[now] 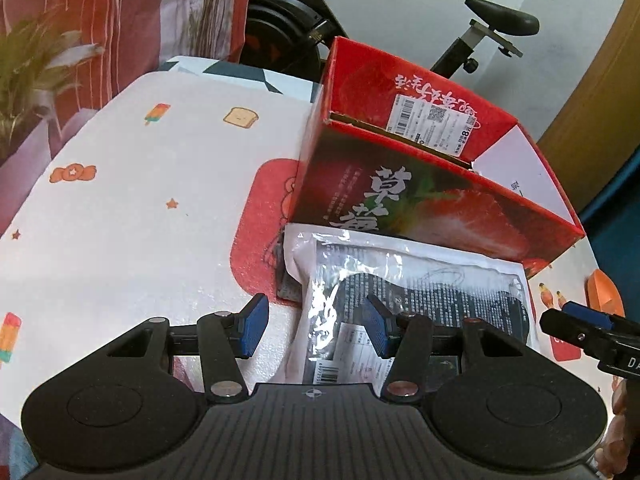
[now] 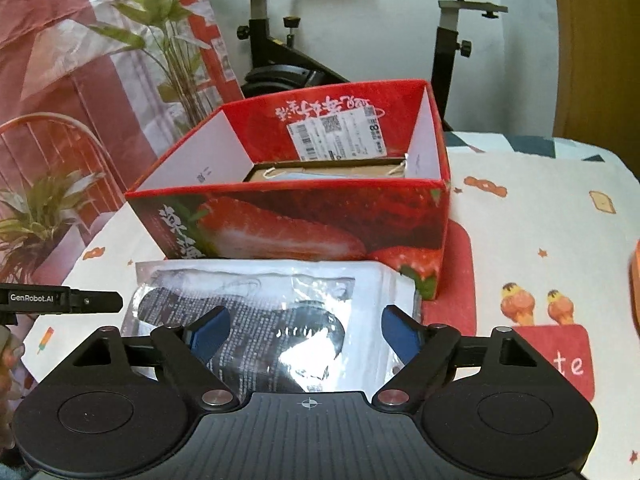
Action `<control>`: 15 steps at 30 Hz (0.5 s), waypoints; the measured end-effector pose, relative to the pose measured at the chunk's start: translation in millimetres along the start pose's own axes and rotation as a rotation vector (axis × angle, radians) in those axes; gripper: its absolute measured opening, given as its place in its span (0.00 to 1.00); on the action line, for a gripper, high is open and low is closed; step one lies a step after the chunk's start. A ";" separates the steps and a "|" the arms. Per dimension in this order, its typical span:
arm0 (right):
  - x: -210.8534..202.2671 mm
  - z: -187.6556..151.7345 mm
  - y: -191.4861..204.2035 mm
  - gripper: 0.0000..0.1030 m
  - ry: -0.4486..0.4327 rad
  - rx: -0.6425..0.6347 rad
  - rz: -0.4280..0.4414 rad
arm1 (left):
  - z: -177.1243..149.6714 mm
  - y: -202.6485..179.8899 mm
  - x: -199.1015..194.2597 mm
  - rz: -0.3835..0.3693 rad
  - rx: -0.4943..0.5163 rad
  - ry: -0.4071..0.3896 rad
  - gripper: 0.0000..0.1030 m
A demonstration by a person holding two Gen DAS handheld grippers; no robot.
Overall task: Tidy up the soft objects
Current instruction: 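Move both grippers to the clear bag holding a black item, then close both grippers on the edge of the clear package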
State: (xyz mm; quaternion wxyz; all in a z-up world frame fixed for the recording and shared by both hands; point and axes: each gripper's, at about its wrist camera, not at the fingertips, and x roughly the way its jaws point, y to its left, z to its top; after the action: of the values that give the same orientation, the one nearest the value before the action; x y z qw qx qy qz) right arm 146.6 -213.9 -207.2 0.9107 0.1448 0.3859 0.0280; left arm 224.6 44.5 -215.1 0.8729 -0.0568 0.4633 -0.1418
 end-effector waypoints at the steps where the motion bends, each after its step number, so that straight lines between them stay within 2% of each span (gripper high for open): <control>1: 0.2 -0.7 -1.9 0.78 0.005 0.003 0.000 | -0.7 -0.1 1.1 -0.004 -0.007 0.004 0.53; 15: 29.5 -20.7 -10.0 0.77 0.089 0.037 0.001 | -9.6 1.9 19.5 0.008 -0.036 0.039 0.53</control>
State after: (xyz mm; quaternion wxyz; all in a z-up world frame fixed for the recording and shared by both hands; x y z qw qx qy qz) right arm 152.0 -213.6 -244.2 0.8897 0.1603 0.4266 0.0277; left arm 227.4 40.8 -236.4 0.8631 -0.0679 0.4831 -0.1309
